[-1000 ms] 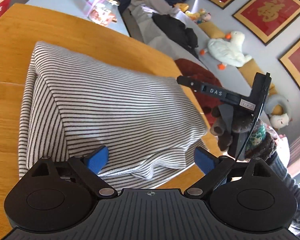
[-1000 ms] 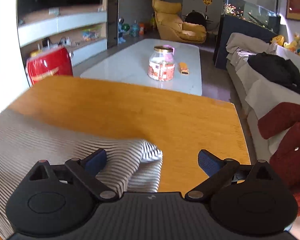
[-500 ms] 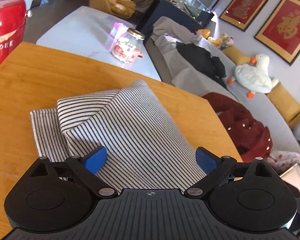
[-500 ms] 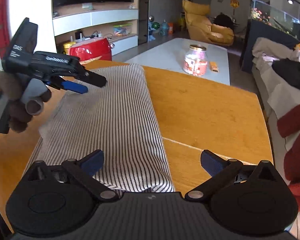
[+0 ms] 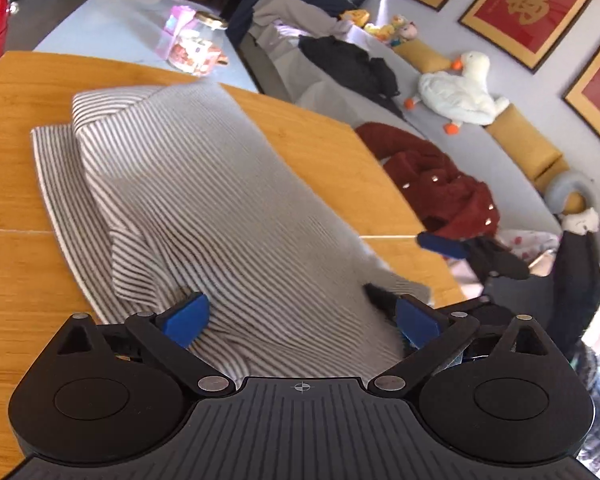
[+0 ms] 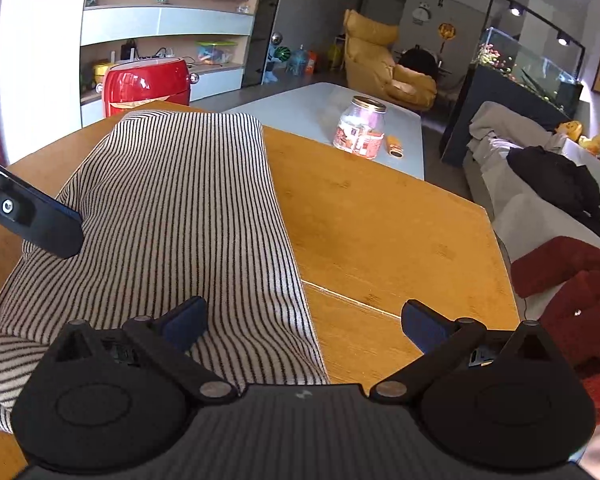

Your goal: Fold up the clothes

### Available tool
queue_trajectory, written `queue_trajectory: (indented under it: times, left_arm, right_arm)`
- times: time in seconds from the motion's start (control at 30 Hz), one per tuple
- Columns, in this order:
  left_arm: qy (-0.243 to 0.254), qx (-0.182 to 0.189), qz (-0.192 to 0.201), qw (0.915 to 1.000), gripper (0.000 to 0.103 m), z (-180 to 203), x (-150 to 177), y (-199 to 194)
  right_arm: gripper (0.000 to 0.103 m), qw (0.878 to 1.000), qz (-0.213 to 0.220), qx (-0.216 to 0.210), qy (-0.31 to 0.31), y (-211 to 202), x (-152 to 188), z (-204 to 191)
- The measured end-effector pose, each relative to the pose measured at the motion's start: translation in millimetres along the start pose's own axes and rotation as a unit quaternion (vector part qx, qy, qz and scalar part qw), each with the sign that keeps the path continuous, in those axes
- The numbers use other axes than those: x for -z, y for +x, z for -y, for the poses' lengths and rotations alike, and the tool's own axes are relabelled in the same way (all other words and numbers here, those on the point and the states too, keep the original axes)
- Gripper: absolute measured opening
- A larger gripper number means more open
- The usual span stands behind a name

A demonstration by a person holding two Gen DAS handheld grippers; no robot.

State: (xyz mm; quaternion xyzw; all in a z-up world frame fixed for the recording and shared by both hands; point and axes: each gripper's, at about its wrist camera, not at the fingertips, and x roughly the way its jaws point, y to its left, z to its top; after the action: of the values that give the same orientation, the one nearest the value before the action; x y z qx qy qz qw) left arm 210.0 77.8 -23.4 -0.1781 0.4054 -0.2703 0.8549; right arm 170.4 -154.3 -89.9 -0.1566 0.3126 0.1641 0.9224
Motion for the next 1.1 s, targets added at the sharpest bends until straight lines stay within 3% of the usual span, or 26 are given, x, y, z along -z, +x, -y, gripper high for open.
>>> queue_trajectory:
  times: [0.1, 0.2, 0.3, 0.5, 0.9, 1.1]
  left_arm:
    - [-0.006, -0.002, 0.003, 1.0000, 0.102, -4.1, -7.7, 7.6]
    - [0.017, -0.009, 0.013, 0.9997, 0.103, -6.5, -13.0, 15.2]
    - [0.047, -0.013, 0.025, 0.9985, 0.103, -8.3, -16.9, 21.1]
    - [0.049, -0.015, 0.023, 0.9984, 0.103, -7.0, -19.4, 20.7]
    - [0.139, -0.083, 0.052, 0.9855, 0.103, 21.0, 8.3, 21.8]
    - [0.101, -0.039, 0.080, 0.9909, 0.103, 4.3, 10.2, 11.5]
  right_arm:
    - [0.103, 0.997, -0.023, -0.015, 0.073, -2.0, 5.6, 11.6]
    - [0.103, 0.982, -0.048, -0.074, 0.169, 0.2, 20.1, 24.3]
    - [0.103, 0.984, -0.027, -0.077, 0.160, -9.4, 29.7, 7.8]
    - [0.103, 0.983, -0.014, -0.064, 0.171, -13.4, 35.6, -2.2]
    - [0.103, 0.982, 0.002, -0.069, 0.178, -15.5, 39.8, -2.9]
    - [0.103, 0.979, 0.007, -0.073, 0.188, -17.2, 42.0, -0.2]
